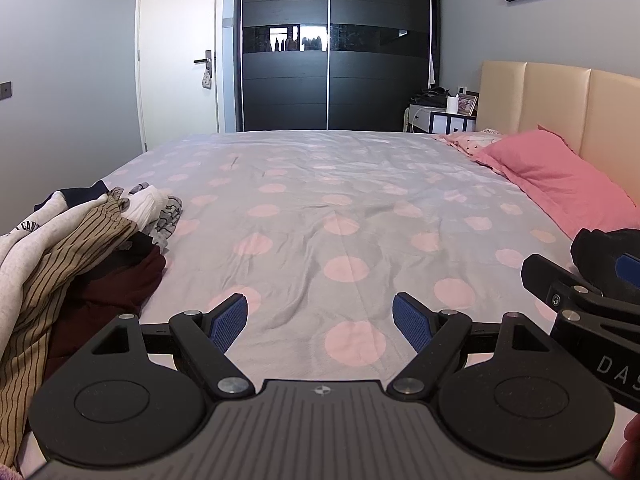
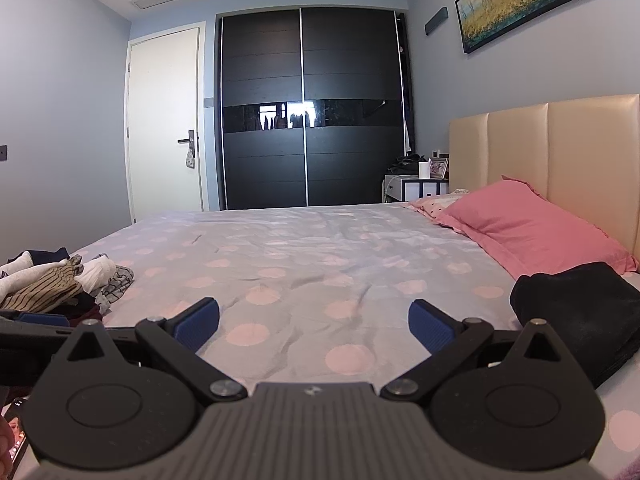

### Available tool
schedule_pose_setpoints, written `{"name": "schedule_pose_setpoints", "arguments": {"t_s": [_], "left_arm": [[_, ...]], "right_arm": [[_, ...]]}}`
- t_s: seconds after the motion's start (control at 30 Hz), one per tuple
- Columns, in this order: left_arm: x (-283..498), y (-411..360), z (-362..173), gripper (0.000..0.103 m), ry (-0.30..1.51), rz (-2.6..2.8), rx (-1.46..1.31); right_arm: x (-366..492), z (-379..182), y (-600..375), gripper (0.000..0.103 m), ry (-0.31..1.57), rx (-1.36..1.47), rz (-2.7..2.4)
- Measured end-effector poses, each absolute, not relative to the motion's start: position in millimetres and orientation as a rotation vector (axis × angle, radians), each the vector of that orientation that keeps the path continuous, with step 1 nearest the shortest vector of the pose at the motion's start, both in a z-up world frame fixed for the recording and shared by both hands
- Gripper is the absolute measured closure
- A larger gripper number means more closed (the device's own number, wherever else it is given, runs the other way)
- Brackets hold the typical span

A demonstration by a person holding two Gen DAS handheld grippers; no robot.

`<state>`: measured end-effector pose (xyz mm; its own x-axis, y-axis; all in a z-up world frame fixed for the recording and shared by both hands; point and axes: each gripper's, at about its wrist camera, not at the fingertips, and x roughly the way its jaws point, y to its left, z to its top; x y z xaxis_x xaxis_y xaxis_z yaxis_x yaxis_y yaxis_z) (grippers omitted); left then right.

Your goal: Fold clothes

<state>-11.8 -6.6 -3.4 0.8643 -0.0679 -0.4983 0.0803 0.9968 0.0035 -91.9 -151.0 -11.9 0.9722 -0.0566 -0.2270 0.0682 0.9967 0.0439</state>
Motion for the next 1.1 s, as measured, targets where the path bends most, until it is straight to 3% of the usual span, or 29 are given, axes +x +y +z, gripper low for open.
{"name": "schedule_pose_setpoints", "arguments": {"t_s": [1.1], "left_arm": [[-18.7,-6.0,0.3,0.023,0.501,-0.061,0.031]], "right_arm": [[-96.7,-10.6,-152.1,0.001,0.21,0.083,-0.049]]}}
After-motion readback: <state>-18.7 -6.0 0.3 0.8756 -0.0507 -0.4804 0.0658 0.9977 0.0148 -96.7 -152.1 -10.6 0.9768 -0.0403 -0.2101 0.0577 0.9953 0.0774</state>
